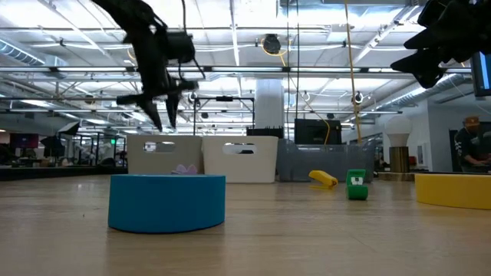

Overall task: Pick and place Stapler, Stapler remover, tape
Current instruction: Put the yellow stapler into the gray bin

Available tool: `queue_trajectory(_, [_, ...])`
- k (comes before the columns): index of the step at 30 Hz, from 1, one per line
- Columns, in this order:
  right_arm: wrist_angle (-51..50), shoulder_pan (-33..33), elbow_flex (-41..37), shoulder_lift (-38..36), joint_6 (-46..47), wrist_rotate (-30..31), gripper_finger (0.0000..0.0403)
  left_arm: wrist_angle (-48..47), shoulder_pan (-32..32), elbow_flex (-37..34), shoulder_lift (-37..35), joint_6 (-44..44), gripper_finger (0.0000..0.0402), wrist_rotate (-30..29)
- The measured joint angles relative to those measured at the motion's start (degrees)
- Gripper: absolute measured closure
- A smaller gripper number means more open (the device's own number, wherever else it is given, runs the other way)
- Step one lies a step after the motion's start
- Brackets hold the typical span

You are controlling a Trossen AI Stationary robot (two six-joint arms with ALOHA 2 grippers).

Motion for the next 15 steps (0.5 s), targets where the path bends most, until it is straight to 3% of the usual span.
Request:
queue_trajectory(8, [-0.02, 0.0, 0.0, 0.0, -1.04, 0.02, 0.0188, 0.08, -9.42, 0.0, -11.44, 0.57, 0.0261, 0.07])
queue_trajectory(15, [-0.02, 0.0, 0.0, 0.0, -1.11, 0.09, 0.0188, 0.05, -20.89, 0.0, -15.65, 4.98, 0.0261, 0.09])
